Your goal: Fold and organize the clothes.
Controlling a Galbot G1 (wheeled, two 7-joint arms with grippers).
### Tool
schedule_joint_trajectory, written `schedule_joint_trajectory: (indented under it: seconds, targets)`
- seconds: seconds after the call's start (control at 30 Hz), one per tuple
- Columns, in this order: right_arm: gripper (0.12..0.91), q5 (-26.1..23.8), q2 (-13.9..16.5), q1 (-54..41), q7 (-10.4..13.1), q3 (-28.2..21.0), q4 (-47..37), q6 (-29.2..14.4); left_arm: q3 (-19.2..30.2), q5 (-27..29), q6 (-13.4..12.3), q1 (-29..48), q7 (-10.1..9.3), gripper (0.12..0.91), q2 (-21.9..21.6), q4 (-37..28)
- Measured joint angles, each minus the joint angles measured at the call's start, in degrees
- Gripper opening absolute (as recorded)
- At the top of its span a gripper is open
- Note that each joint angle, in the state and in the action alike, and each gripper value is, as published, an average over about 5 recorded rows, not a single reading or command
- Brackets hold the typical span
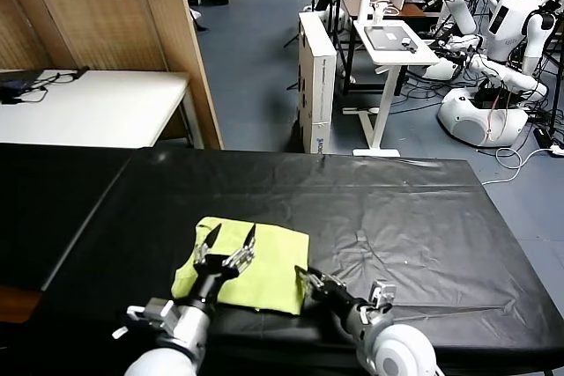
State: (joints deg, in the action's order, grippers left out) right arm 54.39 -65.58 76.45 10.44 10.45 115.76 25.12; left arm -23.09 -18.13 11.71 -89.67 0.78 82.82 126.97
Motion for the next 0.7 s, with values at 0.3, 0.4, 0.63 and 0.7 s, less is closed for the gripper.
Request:
schedule_joint_trajectory:
  seconds: [0.3,0.4,0.63,0.7]
  targets:
    - [0.14,-1.44,0.28,-1.5,0.76,2.04,-1.67,-1.36,-3.62,-1.13,0.15,-0.16,-0.17,0.907,0.02,0.89]
    - [0.14,-1.6,1.39,-2.42,0.53,3.74,-2.59,-1.97,-4.52,-1.14,0.18,-0.7,-0.1,0.907,-0.18,1.05]
    - [0.142,-1.93,4.46,-2.89,-2.21,6.74,-2.95,-2.77,-4.89,-0.84,-0.31,-1.45,-0.46,0.907,-0.33,0.55]
    - [0.178,-3.03,5.29,-2.24,-2.52,7.55,-2.15,-3.18,-4.8,-0.57,-0.92,-1.89,-1.54,0.907,-0.57,0.47]
